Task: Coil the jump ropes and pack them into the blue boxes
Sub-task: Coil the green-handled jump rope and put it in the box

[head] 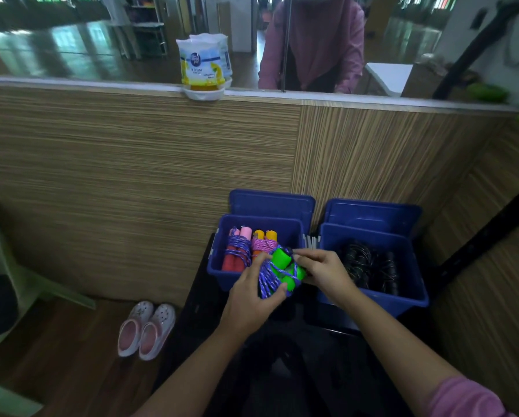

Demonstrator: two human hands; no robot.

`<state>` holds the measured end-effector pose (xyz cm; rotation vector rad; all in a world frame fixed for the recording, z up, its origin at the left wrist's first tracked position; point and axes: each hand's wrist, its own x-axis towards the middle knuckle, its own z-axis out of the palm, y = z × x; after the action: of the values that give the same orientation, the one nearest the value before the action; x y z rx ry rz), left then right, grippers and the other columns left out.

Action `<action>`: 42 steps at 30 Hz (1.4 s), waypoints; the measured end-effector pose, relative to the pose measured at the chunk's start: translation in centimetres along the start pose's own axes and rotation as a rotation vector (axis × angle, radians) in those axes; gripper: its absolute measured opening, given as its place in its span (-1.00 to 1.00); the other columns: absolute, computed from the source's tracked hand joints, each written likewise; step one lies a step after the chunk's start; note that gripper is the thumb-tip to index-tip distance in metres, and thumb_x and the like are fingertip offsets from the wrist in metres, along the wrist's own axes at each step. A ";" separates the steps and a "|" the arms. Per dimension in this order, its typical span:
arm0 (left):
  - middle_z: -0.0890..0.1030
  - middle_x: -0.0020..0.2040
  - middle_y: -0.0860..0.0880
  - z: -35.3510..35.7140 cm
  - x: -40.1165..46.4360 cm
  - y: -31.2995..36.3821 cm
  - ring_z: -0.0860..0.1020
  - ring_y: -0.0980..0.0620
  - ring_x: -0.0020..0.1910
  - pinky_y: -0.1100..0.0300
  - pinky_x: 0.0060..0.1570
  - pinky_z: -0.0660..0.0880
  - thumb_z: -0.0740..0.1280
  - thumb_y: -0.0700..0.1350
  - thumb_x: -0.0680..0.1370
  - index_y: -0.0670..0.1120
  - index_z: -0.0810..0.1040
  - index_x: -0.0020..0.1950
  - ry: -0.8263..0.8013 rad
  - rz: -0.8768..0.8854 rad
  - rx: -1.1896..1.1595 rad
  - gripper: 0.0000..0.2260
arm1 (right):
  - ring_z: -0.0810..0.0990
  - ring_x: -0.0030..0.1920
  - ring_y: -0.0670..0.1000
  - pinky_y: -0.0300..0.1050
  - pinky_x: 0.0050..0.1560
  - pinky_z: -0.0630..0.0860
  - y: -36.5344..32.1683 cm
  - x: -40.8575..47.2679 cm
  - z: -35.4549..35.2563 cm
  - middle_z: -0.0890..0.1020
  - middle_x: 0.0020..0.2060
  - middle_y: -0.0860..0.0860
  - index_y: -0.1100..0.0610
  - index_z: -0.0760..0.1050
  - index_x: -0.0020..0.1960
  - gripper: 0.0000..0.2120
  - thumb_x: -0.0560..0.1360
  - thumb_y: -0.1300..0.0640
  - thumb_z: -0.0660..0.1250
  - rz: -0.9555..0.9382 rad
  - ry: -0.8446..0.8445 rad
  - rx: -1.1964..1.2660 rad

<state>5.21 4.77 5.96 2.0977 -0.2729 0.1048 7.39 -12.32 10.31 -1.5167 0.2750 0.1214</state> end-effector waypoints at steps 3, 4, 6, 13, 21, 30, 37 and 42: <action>0.61 -0.01 0.11 -0.1 0.2 0.1 0.59 0.16 -0.04 0.13 -0.04 0.53 0.33 0.26 0.45 0.20 0.29 0.15 0.008 0.000 -0.052 -0.63 | 0.56 -0.23 0.02 0.01 -0.17 0.59 0.2 0.2 0.1 0.59 -0.29 0.07 0.17 0.60 -0.19 -0.89 0.48 0.30 0.36 -0.064 0.037 -0.091; 0.61 -0.05 0.10 -0.2 0.1 0.0 0.60 0.15 -0.08 0.11 -0.08 0.54 0.30 0.29 0.47 0.20 0.28 0.12 0.011 -0.009 -0.066 -0.66 | 0.56 -0.24 0.01 0.03 -0.15 0.59 0.3 0.3 0.3 0.59 -0.32 0.07 0.14 0.61 -0.25 -0.85 0.47 0.28 0.36 -0.060 0.042 -0.132; 0.59 0.01 0.10 -0.3 0.1 -0.3 0.58 0.14 -0.03 0.17 -0.03 0.51 0.25 0.28 0.52 0.19 0.30 0.18 0.008 -0.010 -0.064 -0.67 | 0.52 -0.29 -0.01 0.01 -0.19 0.55 0.5 0.2 1.0 0.56 -0.39 0.03 0.11 0.59 -0.34 -0.80 0.45 0.23 0.35 -0.068 0.036 -0.209; 0.55 0.07 -0.03 0.0 0.8 -1.0 0.54 -0.01 0.03 0.17 -0.05 0.41 0.22 0.08 0.48 -0.02 0.42 0.26 0.014 -0.096 -0.045 -0.62 | 0.35 -0.40 -0.08 -0.23 -0.40 0.25 0.8 -0.4 2.8 0.41 -0.47 -0.02 0.14 0.48 -0.31 -0.85 0.41 0.19 0.40 -0.090 0.038 -0.490; 0.50 0.09 -0.06 3.7 4.3 0.0 0.46 -0.01 0.08 0.29 0.00 0.26 0.26 -0.09 0.60 -0.13 0.43 0.16 0.100 -0.325 -0.221 -0.82 | 0.60 -0.13 0.01 -0.02 -0.05 0.52 2.8 1.0 1.7 0.60 -0.10 0.03 0.11 0.38 0.12 -0.61 0.39 0.24 0.48 0.062 0.108 0.034; 0.52 0.26 -0.21 8.1 7.9 -0.7 0.50 -0.18 0.21 0.02 0.27 0.37 0.11 0.04 0.66 -0.07 0.37 0.41 0.098 -0.453 -0.176 -0.63 | 0.62 -0.07 -0.15 -0.24 0.04 0.54 3.5 5.1 -2.3 0.68 -0.02 0.00 0.15 0.52 0.15 -0.58 0.33 0.34 0.50 -0.115 -0.071 -0.261; 0.54 0.16 -0.22 8.8 8.8 -0.8 0.51 -0.20 0.18 0.29 -0.06 0.28 0.11 -0.11 0.67 -0.22 0.40 0.38 0.126 -0.514 -0.202 -0.67 | 0.61 -0.09 -0.17 -0.47 -0.10 0.44 3.4 6.5 -3.2 0.66 -0.04 -0.05 0.04 0.48 0.22 -0.50 0.32 0.17 0.54 -0.218 -0.106 -0.523; 0.49 0.34 -0.12 5.8 9.4 -2.1 0.46 -0.12 0.31 0.07 0.27 0.39 0.10 0.01 0.66 -0.11 0.36 0.45 -0.017 -0.313 0.056 -0.60 | 0.61 -0.14 -0.15 -0.42 -0.10 0.45 3.6 8.0 -2.6 0.68 -0.11 -0.04 0.05 0.53 0.19 -0.54 0.33 0.05 0.54 -0.323 0.104 -0.611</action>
<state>14.66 -0.56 2.97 2.1711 0.0505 -0.0934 13.95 -15.46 4.69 -2.1572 0.0698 -0.1454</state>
